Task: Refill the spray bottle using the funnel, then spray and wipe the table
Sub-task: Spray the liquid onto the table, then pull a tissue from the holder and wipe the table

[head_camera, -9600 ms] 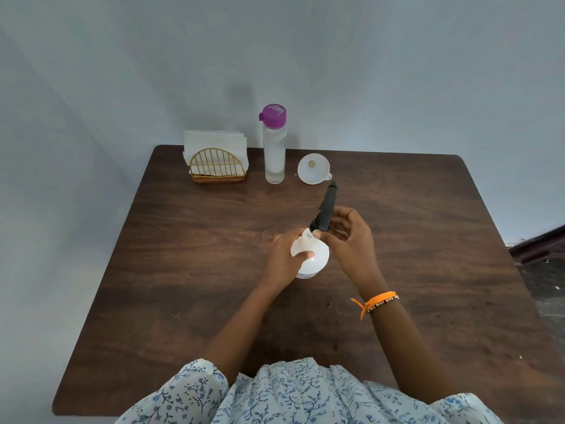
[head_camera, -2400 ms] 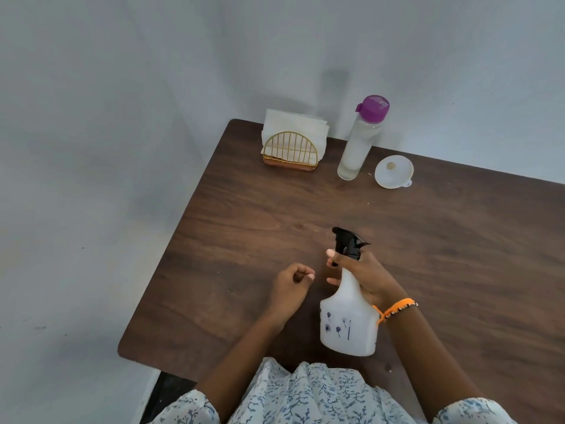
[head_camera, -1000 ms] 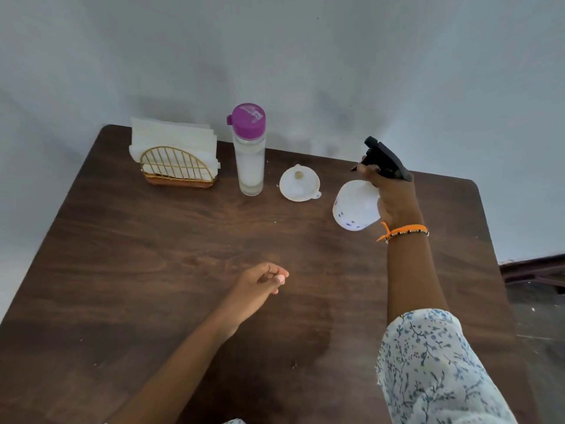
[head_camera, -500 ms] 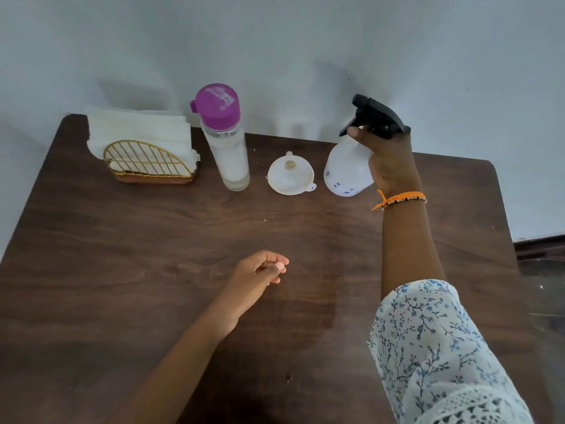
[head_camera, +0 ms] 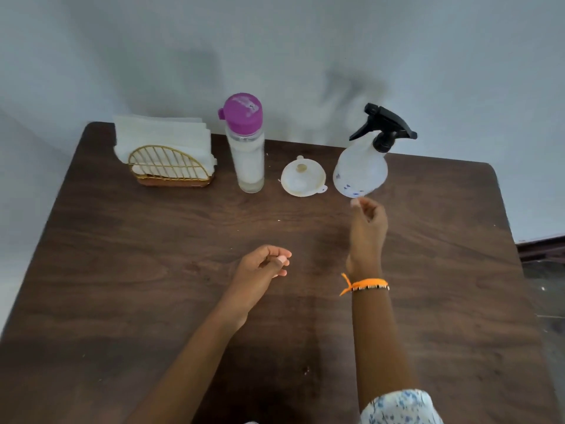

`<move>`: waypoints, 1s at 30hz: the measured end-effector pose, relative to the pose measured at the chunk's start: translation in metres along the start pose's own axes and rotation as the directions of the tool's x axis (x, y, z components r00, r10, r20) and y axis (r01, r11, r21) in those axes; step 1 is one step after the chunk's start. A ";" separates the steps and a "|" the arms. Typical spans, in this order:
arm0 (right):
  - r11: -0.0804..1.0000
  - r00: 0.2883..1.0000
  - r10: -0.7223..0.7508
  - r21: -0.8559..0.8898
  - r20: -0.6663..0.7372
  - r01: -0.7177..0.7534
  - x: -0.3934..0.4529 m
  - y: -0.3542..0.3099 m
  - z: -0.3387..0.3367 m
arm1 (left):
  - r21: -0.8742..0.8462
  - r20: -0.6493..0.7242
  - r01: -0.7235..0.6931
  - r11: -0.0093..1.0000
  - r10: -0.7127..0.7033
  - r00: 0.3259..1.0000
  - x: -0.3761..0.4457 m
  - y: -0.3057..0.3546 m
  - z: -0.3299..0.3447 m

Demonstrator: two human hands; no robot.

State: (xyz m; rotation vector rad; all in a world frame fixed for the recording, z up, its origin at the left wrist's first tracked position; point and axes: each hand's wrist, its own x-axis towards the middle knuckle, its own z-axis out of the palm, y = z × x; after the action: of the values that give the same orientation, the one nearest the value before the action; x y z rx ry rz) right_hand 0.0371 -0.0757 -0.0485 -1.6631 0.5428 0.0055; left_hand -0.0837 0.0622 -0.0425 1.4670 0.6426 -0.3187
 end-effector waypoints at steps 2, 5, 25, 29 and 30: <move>0.997 0.983 0.008 -0.073 0.182 0.005 -0.025 0.011 0.011 | -0.044 -0.051 -0.012 0.999 0.010 0.999 -0.003 -0.002 -0.011; 0.978 0.901 -0.017 -0.181 0.433 0.105 -0.058 0.021 0.038 | -0.131 -0.150 -0.033 0.991 0.013 0.989 -0.008 -0.004 -0.030; 0.246 0.508 -0.414 -0.444 0.755 0.862 -0.055 -0.028 0.215 | -0.361 -0.396 -0.174 0.916 0.019 0.918 0.009 0.000 -0.111; 0.352 0.548 -0.473 -0.422 0.690 0.835 -0.056 -0.027 0.223 | -0.357 -0.406 -0.176 0.917 0.018 0.914 0.009 -0.005 -0.115; 0.416 0.553 -0.494 -0.376 0.671 0.828 -0.058 -0.028 0.224 | -0.358 -0.411 -0.182 0.916 0.020 0.911 0.009 -0.006 -0.115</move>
State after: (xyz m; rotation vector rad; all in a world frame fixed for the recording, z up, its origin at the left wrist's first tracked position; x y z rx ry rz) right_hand 0.0632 0.1561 -0.0439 -2.4003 -0.6807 -0.0105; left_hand -0.1037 0.1761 -0.0507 1.1766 0.8963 0.1983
